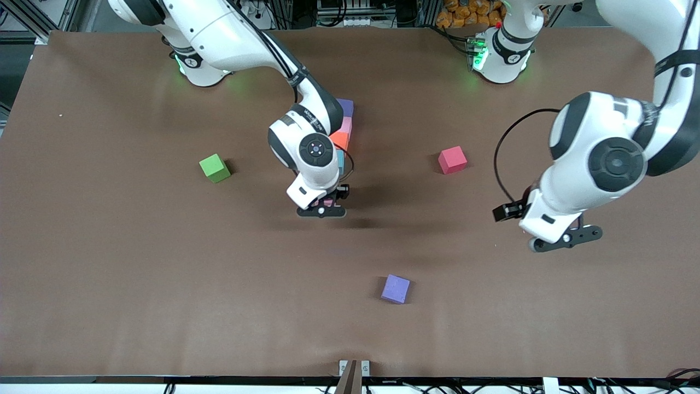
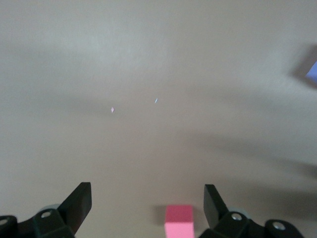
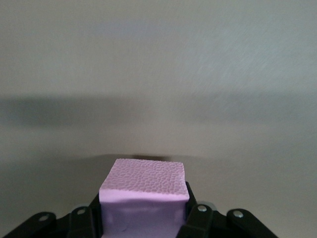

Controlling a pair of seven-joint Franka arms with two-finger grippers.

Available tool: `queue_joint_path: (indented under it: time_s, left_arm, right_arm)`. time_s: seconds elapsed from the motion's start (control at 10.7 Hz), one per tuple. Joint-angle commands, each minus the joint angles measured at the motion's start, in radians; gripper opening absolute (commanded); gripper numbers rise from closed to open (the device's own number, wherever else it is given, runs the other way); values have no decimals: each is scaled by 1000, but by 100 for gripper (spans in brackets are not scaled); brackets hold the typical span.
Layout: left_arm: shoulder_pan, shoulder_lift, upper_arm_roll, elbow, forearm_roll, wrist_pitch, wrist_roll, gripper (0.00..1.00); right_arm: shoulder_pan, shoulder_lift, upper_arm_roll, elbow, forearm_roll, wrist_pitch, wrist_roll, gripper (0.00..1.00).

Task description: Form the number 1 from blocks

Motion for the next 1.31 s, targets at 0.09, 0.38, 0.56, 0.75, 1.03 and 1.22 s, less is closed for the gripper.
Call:
queue_joint_path:
  time_s: [0.09,0.38,0.56,0.75,1.03,1.22]
  left_arm:
    - [8,-215,31,-264,-64,15,112,100]
    - [-4,-333,106,-330,-100,15,246,100]
    - [-50,-344,172,-266,-100,15,267,100]
    - [-88,-356,227,-209,-124,15,295,100]
    - [-101,-346,228,-154,-113,9,292,100]
    - [-102,-326,218,-71,-118,-72,293,100]
  right_arm:
    - [28,-16,3,-47,7,31,23,0]
    - [36,-27,17,-65,7,31,55,0]
    - [36,-30,17,-88,7,34,55,0]
    - [36,-30,17,-99,7,35,40,0]
    - [36,-30,17,-101,7,35,40,0]
    - [31,-30,17,-99,7,34,40,39]
